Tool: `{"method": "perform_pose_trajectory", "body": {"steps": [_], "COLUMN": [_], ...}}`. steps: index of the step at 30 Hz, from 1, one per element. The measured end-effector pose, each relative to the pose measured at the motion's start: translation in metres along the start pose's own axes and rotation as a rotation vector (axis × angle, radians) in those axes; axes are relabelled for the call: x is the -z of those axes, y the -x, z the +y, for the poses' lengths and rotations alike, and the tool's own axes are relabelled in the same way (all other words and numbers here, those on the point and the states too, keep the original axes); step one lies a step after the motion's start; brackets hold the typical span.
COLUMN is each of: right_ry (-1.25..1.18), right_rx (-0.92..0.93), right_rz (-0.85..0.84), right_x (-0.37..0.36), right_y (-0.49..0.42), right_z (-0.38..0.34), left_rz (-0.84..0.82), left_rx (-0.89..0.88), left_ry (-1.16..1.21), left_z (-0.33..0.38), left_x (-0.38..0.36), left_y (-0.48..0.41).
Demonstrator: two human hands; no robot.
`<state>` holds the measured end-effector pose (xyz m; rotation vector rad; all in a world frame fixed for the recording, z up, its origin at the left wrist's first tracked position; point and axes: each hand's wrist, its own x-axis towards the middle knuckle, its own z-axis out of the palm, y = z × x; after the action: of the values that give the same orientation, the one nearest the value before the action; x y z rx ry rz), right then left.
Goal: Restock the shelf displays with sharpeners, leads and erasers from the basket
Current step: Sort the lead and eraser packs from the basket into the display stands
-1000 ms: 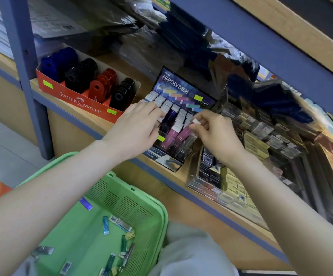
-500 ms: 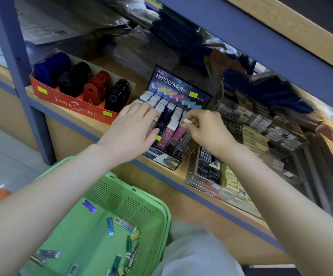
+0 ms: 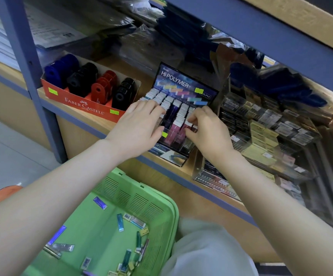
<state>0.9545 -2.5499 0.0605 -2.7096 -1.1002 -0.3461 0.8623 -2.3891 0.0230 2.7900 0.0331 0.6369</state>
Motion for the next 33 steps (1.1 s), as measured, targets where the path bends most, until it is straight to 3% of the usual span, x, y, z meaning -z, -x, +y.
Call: {"method": "perform_pose_trajectory", "body": {"steps": [6,9,11,13,17,21,27,33], "right_ry": [-0.010,-0.118,-0.159,-0.196,-0.332,-0.381,-0.411,-0.487], "right_rx": [0.124,0.239,0.289,0.281,0.179,0.086,-0.027,-0.059], "right_rz": [0.218,0.221,0.119,-0.109,-0.566,-0.838,-1.124,-1.169], "right_x": [0.002,-0.008,-0.029,-0.055,-0.134,-0.232,-0.330,-0.376], "right_y": [0.028,0.058,0.077,0.093,0.123,0.149,0.196,0.228], "right_z": [-0.016,-0.034,-0.043,-0.056,-0.081,-0.104,-0.128,-0.146], "left_rz": [0.118,0.113,0.064,-0.014,-0.173,-0.216,-0.185,-0.069], "left_rx": [-0.057,0.008,0.092,0.212,0.475,0.686,0.854,0.913], "left_ry": [0.028,0.025,0.006,-0.015,-0.016,0.023,0.170,0.220], "left_z": [0.001,-0.014,-0.030,-0.049,-0.085,-0.108,-0.119,-0.122], "left_x": [0.016,0.018,0.014,0.008,-0.009,-0.022,-0.043,-0.056], "left_y": [0.039,0.084,0.117,0.150,0.214,0.257,0.278,0.287]}}
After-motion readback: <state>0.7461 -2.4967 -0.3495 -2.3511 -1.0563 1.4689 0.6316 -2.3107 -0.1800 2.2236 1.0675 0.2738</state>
